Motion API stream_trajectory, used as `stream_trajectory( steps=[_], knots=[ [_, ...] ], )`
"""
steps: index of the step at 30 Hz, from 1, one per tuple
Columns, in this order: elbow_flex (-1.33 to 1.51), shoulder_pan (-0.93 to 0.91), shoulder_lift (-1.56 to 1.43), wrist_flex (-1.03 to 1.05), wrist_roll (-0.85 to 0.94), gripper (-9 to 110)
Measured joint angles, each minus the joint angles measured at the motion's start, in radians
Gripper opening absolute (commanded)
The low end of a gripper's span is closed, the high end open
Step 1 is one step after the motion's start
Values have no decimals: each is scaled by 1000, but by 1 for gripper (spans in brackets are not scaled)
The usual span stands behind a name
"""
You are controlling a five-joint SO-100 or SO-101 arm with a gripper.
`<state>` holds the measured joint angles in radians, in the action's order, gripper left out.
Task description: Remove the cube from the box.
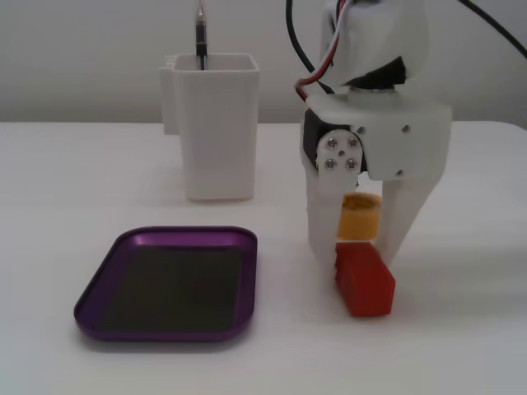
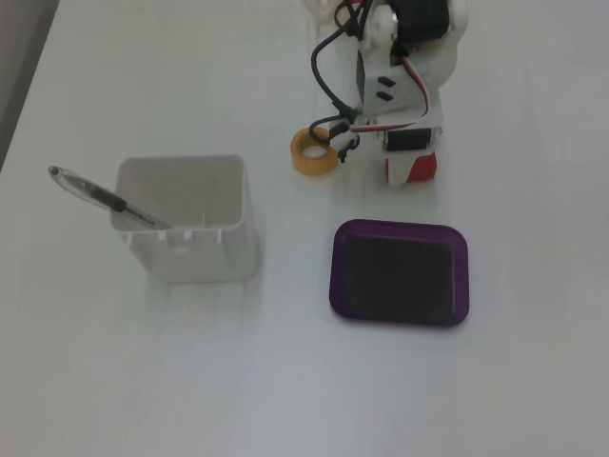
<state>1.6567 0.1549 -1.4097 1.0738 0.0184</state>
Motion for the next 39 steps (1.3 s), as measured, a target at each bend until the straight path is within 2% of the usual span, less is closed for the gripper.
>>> stream_trajectory(
  steps=[5,11,18,29,39],
  knots=[
    [15,6,-2,-31,8,1],
    [15,-3,-2,-26,2,12],
    [15,-3,-86,40,2,12],
    [41,-3,-525,115,5,12],
    [382,-3,-920,124,5,12]
  ],
)
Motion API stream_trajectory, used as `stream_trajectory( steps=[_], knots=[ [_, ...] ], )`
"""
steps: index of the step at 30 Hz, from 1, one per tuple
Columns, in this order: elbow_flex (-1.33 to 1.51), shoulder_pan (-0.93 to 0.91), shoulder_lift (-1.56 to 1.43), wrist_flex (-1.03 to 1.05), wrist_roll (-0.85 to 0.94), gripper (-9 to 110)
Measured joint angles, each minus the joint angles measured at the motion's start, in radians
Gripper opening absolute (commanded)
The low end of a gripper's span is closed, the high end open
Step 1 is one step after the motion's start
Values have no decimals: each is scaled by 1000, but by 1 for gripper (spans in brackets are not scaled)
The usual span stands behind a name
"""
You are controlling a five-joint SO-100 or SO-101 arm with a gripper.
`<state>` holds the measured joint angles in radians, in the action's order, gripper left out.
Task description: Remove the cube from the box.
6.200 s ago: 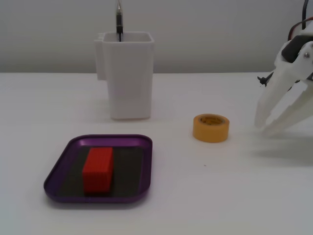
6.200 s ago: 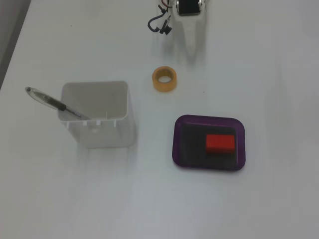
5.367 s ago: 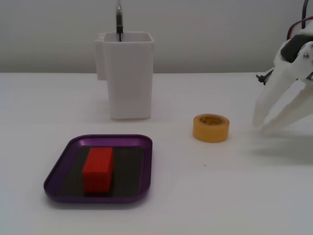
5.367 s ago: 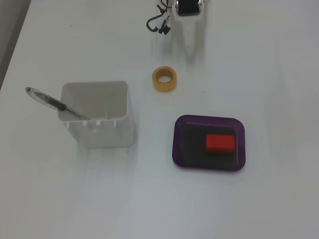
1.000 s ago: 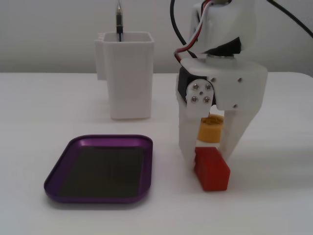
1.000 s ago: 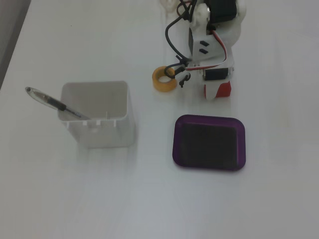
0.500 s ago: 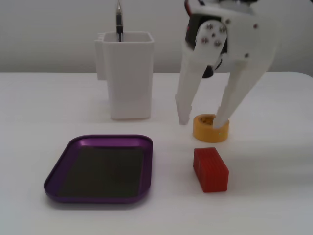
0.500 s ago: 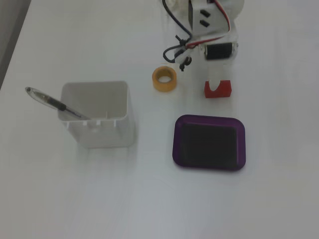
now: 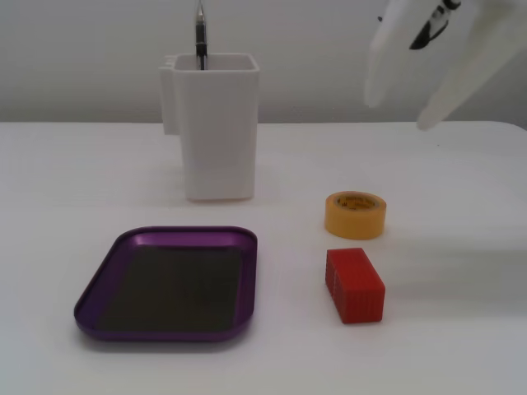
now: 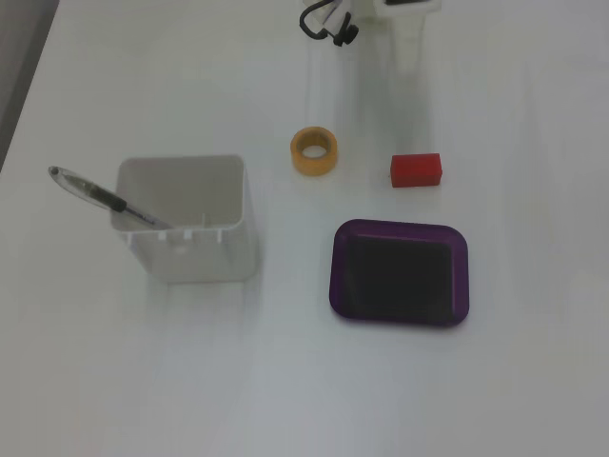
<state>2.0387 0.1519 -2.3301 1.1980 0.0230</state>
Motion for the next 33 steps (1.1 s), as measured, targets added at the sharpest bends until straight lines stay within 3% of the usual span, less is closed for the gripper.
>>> stream_trajectory(
  steps=[21,26,33],
  knots=[
    [900,0,-824,-163,0,12],
    [1011,2,-1026,-129,-2,12],
    [1049,2,-1031,-86,-3,11]
  ],
)
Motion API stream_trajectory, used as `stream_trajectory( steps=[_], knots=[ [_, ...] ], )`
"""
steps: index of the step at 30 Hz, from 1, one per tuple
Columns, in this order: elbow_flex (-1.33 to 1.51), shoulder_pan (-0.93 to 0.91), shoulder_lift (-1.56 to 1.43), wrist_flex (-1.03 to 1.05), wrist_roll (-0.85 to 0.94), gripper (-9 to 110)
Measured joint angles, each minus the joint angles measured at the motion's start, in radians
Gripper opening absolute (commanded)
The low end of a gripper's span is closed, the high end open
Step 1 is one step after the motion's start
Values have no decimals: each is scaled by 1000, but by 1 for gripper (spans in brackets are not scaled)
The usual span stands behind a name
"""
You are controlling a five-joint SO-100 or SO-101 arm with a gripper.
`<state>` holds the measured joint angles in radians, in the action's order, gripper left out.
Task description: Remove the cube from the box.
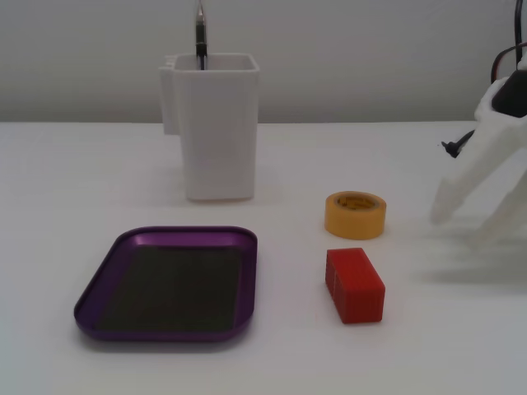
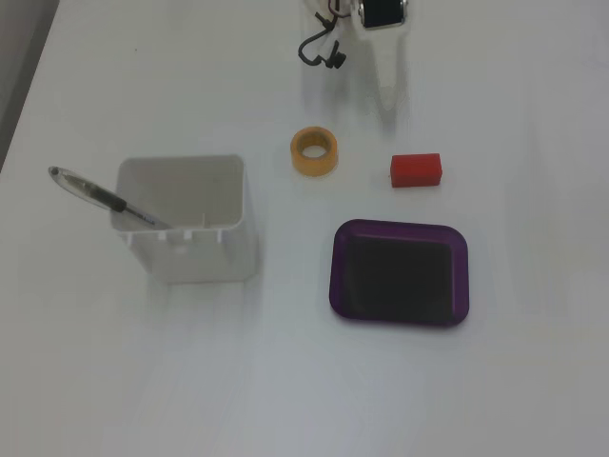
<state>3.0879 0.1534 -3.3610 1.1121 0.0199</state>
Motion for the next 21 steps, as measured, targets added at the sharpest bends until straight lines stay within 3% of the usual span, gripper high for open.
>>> stream_trajectory(
  steps=[5,21],
  knots=[
    [0,0,0,3,0,-1],
    [0,-8,0,3,0,0]
  ],
)
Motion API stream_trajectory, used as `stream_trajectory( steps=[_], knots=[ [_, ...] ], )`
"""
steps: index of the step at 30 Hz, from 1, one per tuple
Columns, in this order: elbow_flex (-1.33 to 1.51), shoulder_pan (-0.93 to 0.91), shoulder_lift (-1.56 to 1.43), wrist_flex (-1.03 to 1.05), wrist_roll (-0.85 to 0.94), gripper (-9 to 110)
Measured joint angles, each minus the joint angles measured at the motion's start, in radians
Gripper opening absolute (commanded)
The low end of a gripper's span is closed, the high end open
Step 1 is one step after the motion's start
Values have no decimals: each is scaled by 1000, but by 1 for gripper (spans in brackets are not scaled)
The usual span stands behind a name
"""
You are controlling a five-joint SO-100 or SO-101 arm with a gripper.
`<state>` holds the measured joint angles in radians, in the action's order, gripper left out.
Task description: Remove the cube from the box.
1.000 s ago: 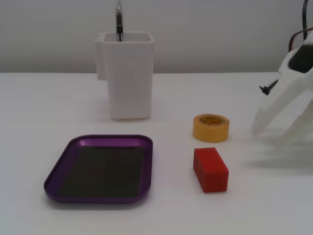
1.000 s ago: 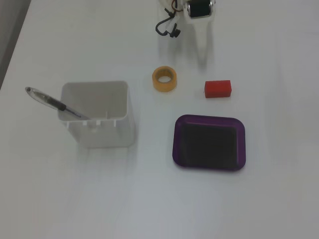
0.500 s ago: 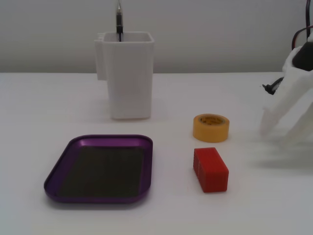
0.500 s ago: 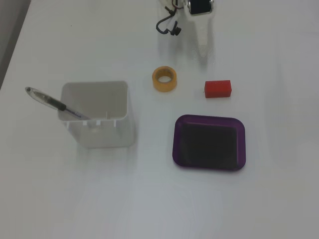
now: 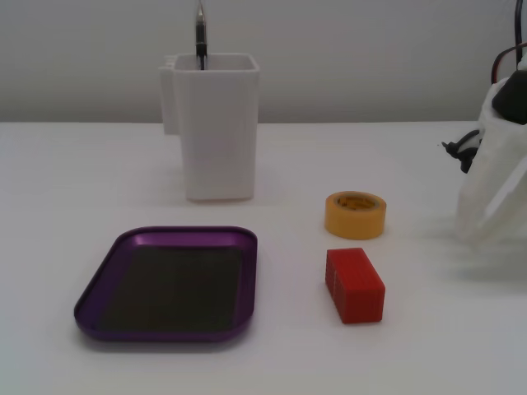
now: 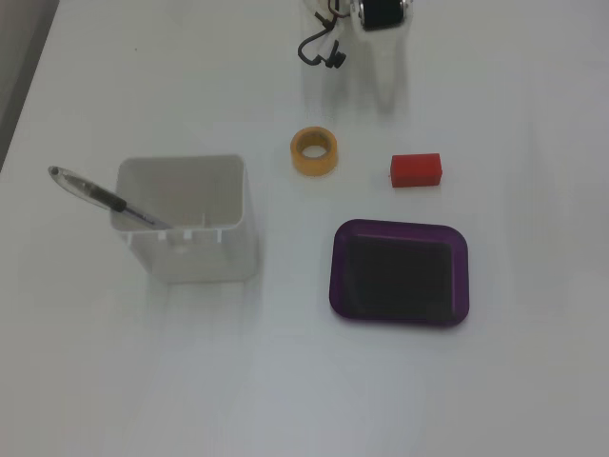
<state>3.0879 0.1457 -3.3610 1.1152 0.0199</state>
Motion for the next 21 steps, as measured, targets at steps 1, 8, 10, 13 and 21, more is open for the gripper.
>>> stream_trajectory(
  steps=[1,8,10,13,21],
  knots=[
    [0,-15,0,0,0,0],
    [0,-95,0,0,0,0],
    [0,-97,0,0,0,0],
    [0,-97,0,0,0,0],
    [0,-97,0,0,-6,0]
  ],
)
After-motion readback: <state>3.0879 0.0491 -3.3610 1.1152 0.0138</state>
